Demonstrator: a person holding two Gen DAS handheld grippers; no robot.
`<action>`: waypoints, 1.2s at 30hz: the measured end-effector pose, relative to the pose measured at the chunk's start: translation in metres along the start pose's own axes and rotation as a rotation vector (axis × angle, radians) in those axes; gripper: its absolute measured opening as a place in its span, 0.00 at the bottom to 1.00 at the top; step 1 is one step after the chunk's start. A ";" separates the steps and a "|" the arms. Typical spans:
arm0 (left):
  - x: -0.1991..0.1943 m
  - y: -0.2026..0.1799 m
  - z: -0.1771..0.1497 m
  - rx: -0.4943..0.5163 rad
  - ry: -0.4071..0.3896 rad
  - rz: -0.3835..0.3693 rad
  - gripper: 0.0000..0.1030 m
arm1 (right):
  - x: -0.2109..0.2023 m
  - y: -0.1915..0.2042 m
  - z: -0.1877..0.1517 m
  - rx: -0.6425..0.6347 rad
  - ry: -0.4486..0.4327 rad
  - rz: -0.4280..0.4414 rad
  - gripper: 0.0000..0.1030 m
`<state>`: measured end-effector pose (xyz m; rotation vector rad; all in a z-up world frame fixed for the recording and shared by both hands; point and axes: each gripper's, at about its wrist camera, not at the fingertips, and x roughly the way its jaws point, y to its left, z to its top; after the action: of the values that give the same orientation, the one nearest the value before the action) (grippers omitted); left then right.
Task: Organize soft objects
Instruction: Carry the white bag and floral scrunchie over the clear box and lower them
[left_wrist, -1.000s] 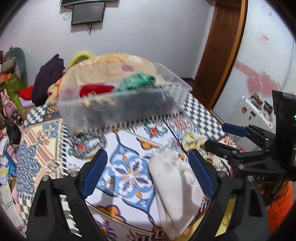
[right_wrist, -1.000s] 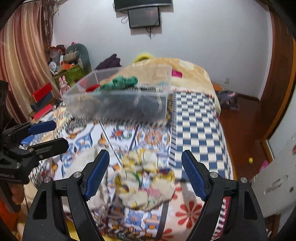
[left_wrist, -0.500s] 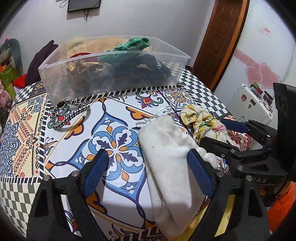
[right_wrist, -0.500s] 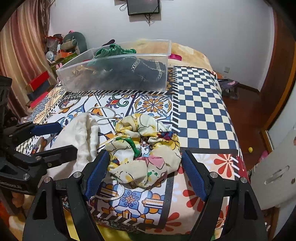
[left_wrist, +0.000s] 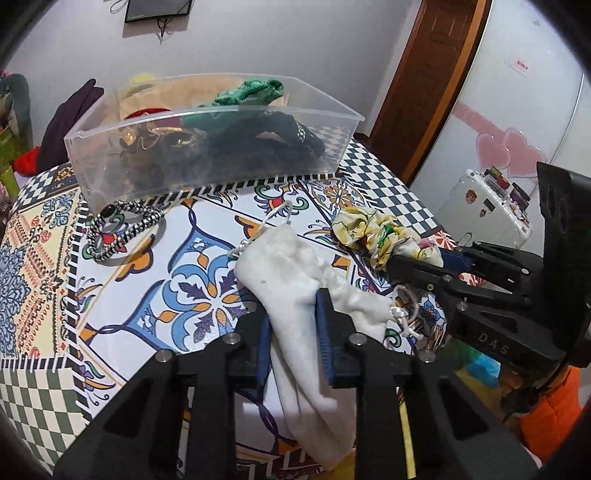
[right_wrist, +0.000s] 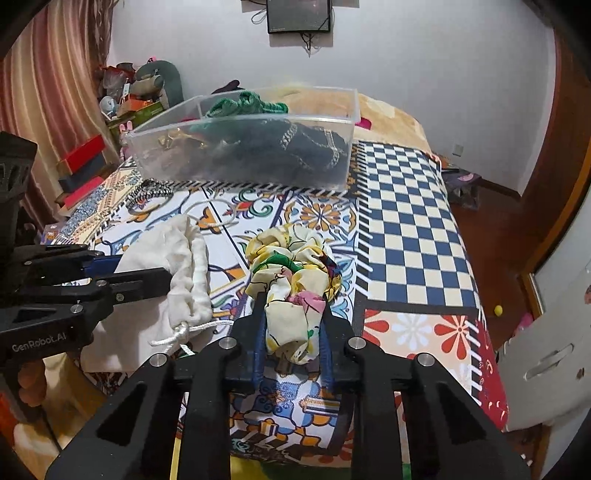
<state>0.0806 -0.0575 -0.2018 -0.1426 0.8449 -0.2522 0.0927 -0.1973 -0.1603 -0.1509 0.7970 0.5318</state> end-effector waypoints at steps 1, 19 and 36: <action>-0.003 0.001 0.001 0.002 -0.007 0.005 0.20 | -0.001 0.000 0.002 -0.001 -0.006 -0.001 0.20; -0.076 0.024 0.058 0.020 -0.270 0.140 0.19 | -0.028 0.009 0.065 -0.014 -0.217 0.018 0.20; -0.078 0.065 0.133 -0.041 -0.415 0.257 0.19 | -0.017 0.009 0.114 0.012 -0.348 0.010 0.22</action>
<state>0.1417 0.0304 -0.0729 -0.1170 0.4489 0.0383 0.1510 -0.1591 -0.0677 -0.0412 0.4619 0.5443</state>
